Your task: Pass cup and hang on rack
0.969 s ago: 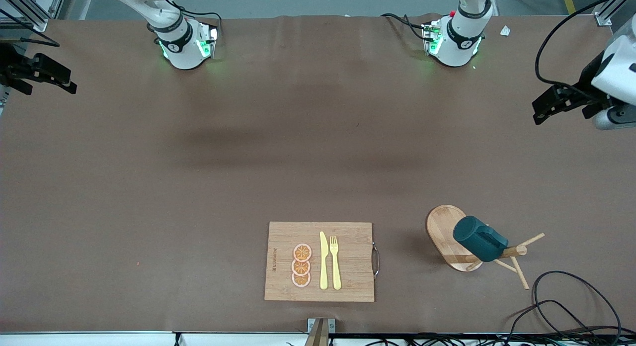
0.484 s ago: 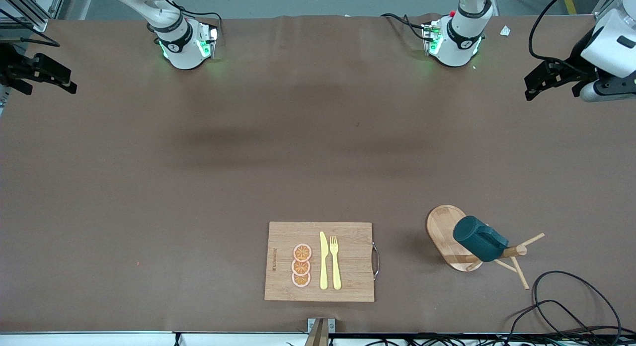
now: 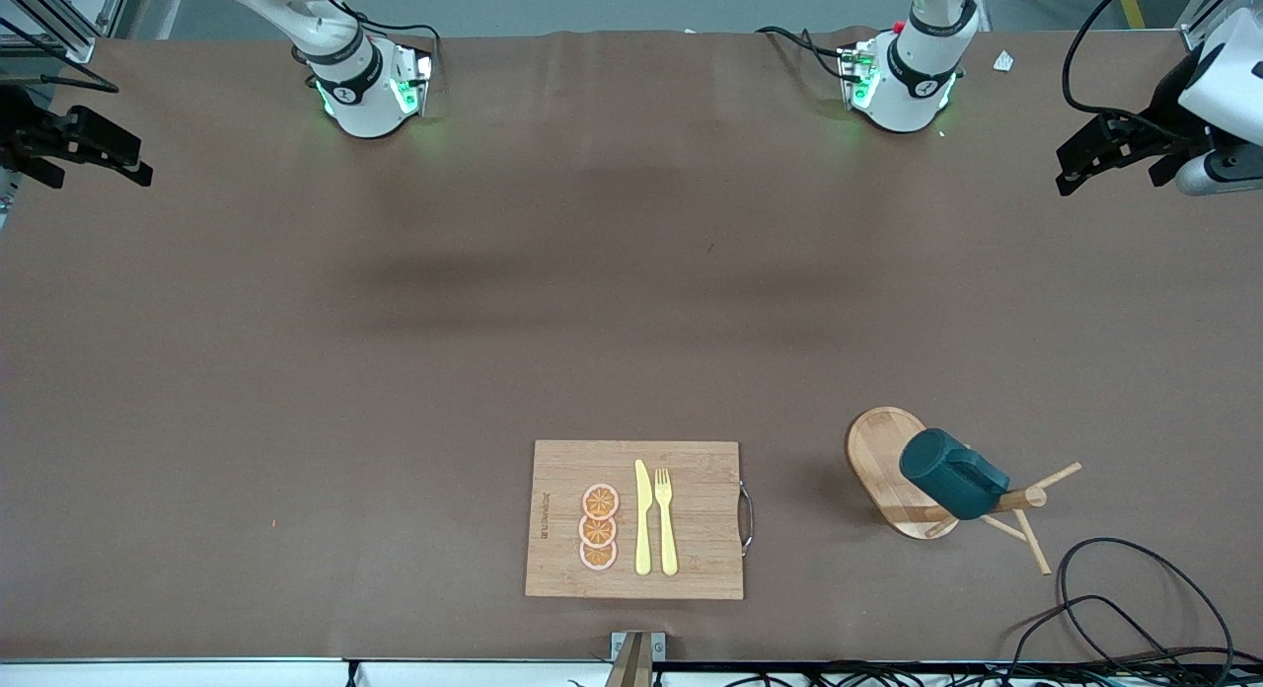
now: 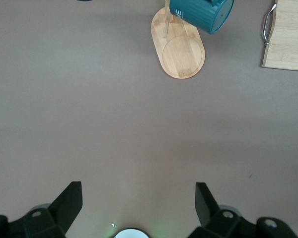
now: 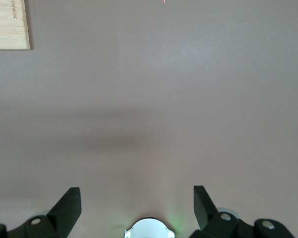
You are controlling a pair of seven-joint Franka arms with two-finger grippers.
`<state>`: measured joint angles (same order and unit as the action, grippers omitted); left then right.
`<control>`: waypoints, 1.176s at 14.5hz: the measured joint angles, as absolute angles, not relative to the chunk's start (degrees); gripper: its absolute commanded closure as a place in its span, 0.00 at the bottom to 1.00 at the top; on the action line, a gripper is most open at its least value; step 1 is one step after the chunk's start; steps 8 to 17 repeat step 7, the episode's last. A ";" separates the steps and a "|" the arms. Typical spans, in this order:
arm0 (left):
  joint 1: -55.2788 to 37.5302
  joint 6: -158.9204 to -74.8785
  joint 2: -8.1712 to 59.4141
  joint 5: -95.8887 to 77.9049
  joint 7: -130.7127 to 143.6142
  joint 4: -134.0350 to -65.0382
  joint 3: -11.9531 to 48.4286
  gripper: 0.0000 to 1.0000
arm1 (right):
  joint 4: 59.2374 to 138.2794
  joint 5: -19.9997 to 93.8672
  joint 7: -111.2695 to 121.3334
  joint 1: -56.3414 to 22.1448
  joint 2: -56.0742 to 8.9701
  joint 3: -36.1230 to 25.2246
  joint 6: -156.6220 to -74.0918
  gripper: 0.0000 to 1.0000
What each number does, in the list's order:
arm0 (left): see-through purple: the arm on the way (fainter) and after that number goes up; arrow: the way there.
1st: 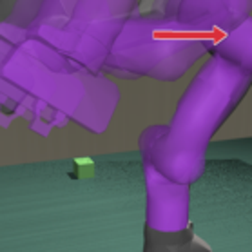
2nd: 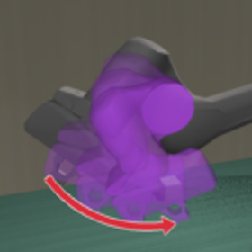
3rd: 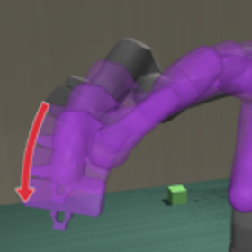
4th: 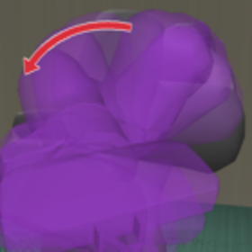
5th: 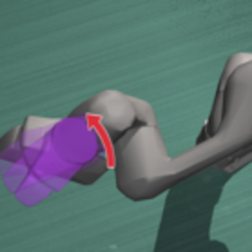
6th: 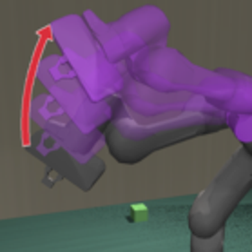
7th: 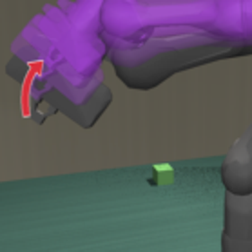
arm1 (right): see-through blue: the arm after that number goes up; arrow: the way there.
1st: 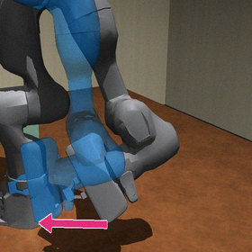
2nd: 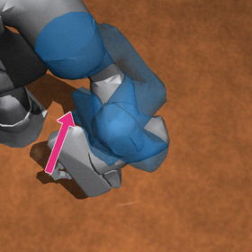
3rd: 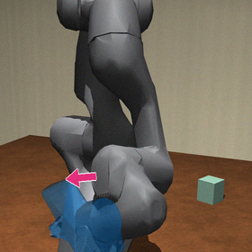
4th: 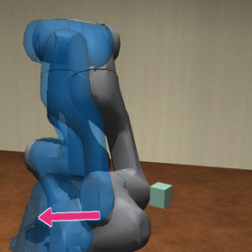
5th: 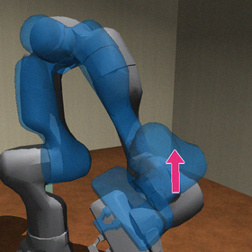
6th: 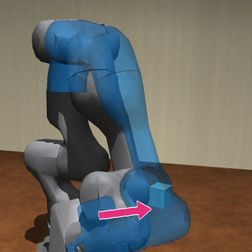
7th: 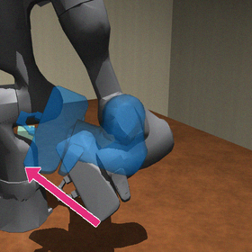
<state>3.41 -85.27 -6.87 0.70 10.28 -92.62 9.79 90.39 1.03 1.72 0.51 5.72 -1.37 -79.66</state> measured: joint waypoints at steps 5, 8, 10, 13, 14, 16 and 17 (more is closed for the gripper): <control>3.41 -85.28 -6.42 0.70 10.28 -92.17 9.78 0.00 | 90.39 1.03 1.72 0.52 5.72 -1.37 -79.67 0.00; 3.41 -85.28 -6.31 0.70 10.28 -92.16 9.77 0.00 | 90.39 1.03 1.72 0.52 5.72 -1.37 -79.68 0.00; 3.41 -85.28 -6.31 0.70 10.28 -92.16 9.77 0.00 | 90.39 1.03 1.72 0.52 5.72 -1.37 -79.68 0.00; 3.41 -85.28 -6.31 0.70 10.28 -92.16 9.77 0.00 | 90.39 1.03 1.72 0.52 5.72 -1.37 -79.68 0.00; 3.41 -85.28 -6.31 0.70 10.28 -92.16 9.77 0.00 | 90.39 1.03 1.72 0.52 5.72 -1.37 -79.68 0.00; 3.41 -85.28 -6.31 0.70 10.28 -92.16 9.77 0.00 | 90.39 1.03 1.72 0.52 5.72 -1.37 -79.68 0.00; 3.41 -85.28 -6.31 0.70 10.28 -92.16 9.77 0.00 | 90.39 1.03 1.72 0.52 5.72 -1.37 -79.68 0.00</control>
